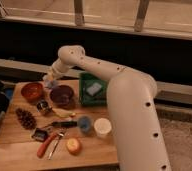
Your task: Place towel in red bowl
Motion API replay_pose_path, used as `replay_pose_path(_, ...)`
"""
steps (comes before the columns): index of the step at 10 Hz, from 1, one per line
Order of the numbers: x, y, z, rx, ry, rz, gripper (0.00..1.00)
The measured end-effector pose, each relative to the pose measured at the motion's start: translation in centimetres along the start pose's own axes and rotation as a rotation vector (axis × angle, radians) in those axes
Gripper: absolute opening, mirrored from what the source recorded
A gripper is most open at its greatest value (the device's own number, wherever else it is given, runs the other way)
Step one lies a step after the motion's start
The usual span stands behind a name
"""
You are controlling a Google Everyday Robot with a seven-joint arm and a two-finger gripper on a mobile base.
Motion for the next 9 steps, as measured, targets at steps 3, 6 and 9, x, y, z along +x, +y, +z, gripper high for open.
replay_pose_path(3,-3.3,1.8,1.6,-0.051,-0.046,-0.070,0.00)
replay_pose_path(6,-3.2,1.6,1.5,-0.049,-0.046,-0.069,0.00)
replay_pose_path(9,-2.8,1.6,2.4,-0.058,-0.045,-0.062,0.00)
